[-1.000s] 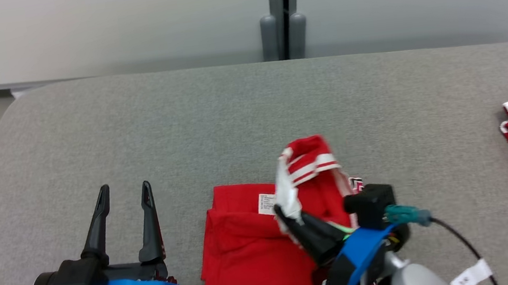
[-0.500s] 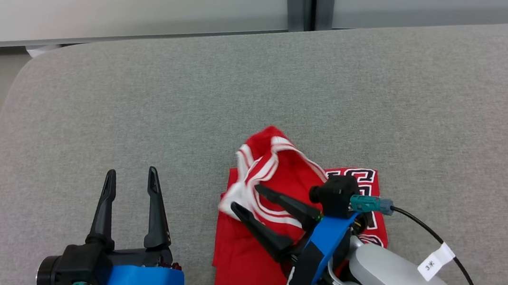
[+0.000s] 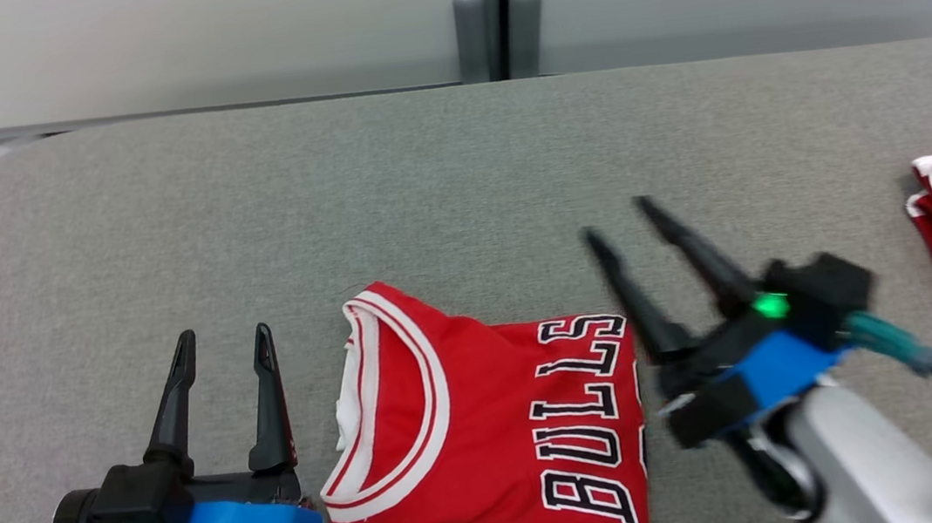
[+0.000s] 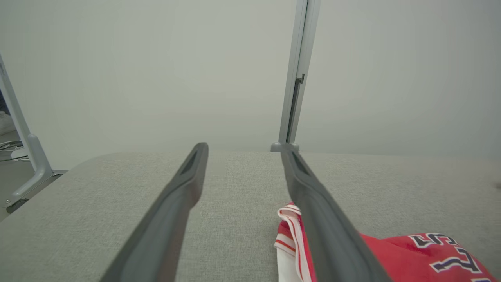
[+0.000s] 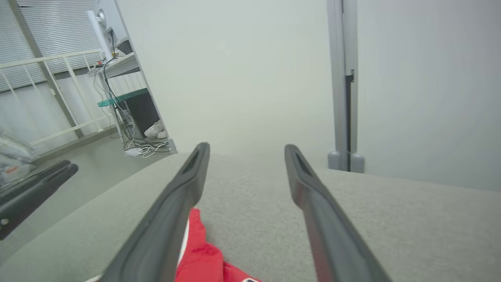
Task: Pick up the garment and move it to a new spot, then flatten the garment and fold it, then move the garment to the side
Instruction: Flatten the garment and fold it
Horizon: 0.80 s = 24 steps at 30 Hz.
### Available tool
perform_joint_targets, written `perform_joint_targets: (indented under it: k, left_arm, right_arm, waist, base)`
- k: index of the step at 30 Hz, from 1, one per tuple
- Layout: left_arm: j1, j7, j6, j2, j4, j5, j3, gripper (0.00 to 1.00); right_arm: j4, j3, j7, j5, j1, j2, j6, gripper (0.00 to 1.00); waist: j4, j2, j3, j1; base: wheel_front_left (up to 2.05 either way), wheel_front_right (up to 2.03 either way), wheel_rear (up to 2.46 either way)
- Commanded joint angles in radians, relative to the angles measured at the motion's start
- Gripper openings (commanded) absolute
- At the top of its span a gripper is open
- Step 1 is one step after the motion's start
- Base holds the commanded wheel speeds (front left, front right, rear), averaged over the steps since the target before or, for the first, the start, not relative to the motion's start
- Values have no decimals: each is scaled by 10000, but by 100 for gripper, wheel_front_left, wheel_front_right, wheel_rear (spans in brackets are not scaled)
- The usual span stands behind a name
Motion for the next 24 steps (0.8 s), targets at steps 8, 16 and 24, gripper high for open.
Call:
perform_joint_targets:
  k: [8,16,24]
  left_arm:
    - [421,-43,115,207,133,119,103,100]
    - [913,139,221,428,335,150,72,100]
    - [1692,434,313,605,330,52,23,100]
  right_arm:
    - [-1655,-3595,752,-1344,2857,-564,2,100]
    - [-3019,-4678,1762,-1985,4615,-55,2,100]
    - [-3716,-4802,2400,-2230,5645,267,0,100]
  waist:
    - [-547,0,-461,0]
    - [-702,0,-1141,0]
    - [-692,0,-1901,0]
  base:
    - [0,0,0]
    - [0,0,0]
    - [0,0,0]
